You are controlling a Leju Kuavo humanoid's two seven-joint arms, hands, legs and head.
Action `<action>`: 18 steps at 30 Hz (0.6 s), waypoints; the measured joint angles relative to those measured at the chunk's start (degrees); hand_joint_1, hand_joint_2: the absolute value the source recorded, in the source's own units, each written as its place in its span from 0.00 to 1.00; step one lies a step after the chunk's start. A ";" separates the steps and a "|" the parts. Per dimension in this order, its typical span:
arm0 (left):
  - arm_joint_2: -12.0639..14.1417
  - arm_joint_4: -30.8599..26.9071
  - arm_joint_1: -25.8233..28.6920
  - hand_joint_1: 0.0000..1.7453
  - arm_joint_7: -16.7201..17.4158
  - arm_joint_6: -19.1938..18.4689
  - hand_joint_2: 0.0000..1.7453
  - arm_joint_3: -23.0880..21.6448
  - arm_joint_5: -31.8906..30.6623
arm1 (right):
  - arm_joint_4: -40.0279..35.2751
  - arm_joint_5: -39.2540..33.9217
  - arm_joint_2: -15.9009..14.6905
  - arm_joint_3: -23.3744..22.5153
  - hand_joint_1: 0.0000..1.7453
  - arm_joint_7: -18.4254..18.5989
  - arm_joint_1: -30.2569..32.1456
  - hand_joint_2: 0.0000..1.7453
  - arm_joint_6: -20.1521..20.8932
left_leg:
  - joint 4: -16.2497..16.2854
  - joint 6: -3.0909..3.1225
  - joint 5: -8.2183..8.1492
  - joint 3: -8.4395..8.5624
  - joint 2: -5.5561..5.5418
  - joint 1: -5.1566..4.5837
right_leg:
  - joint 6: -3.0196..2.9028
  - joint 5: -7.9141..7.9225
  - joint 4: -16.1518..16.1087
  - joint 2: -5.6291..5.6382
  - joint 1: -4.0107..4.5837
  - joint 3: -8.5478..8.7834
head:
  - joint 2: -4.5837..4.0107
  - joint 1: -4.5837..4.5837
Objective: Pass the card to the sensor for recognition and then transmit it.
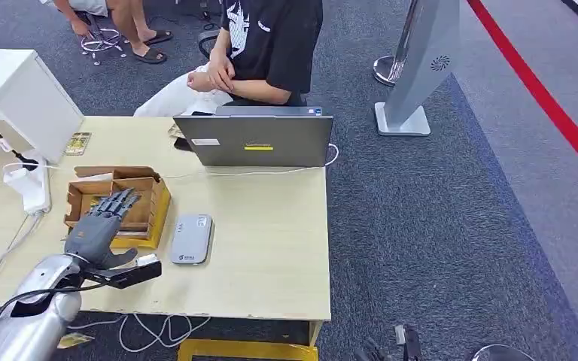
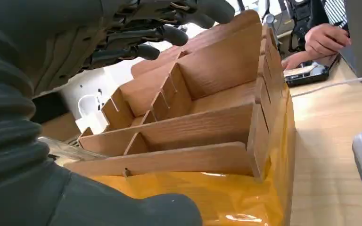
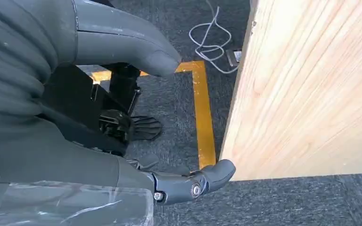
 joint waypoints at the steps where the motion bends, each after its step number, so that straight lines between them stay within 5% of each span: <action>1: 0.20 0.39 -0.12 0.00 0.04 0.20 1.00 -0.37 0.00 | 0.00 0.00 0.00 0.00 0.00 0.00 -0.01 1.00 0.00 | 0.00 0.00 0.00 0.01 0.00 0.00 | 0.00 0.01 0.00 0.00 0.01 0.00 | 0.00 0.02; 18: 0.65 3.54 -0.87 0.00 0.52 2.16 1.00 -2.45 -0.09 | 0.02 0.37 -0.02 -0.04 0.00 0.00 -0.02 1.00 0.24 | 0.00 0.00 0.00 0.00 0.01 0.01 | -0.01 0.00 0.01 0.01 0.01 -0.01 | 0.00 0.00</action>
